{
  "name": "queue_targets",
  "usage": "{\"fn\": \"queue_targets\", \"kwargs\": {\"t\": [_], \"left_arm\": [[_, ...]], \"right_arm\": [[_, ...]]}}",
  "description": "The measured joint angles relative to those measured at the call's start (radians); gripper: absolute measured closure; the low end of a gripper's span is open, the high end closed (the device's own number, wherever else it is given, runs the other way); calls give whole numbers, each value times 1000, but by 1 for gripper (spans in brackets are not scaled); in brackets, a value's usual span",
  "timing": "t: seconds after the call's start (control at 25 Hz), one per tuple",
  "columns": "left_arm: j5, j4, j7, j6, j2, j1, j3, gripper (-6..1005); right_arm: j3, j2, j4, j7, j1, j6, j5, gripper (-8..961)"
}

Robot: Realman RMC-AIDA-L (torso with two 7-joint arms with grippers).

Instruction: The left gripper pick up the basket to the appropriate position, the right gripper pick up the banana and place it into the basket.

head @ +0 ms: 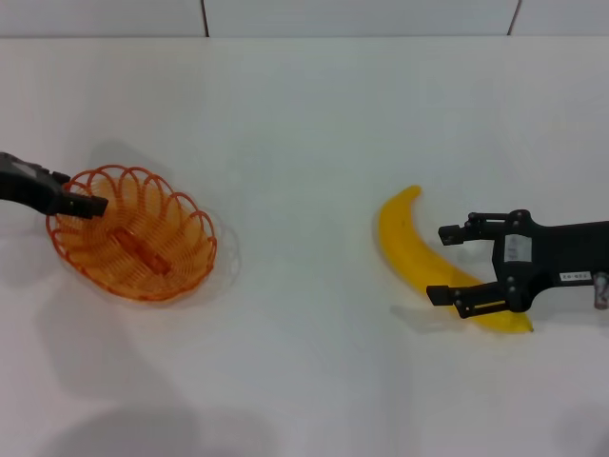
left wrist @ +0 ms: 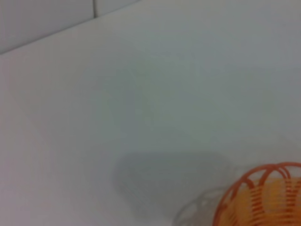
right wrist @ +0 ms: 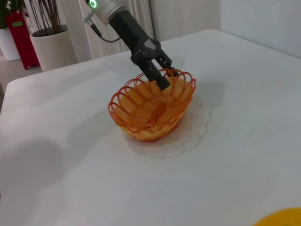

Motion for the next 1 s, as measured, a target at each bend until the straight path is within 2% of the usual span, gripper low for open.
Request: {"fn": "queue_targets", "kwargs": {"t": [0.8,1.0], "left_arm": [[0,-2,13,-33,-7,6,-1,403],[0,-1,13,-35,-8,7,-1,580]], "right_arm": [[0,-1,18,0,7,12,0,72],[0,-2,18,0,7,12,0,72]]}}
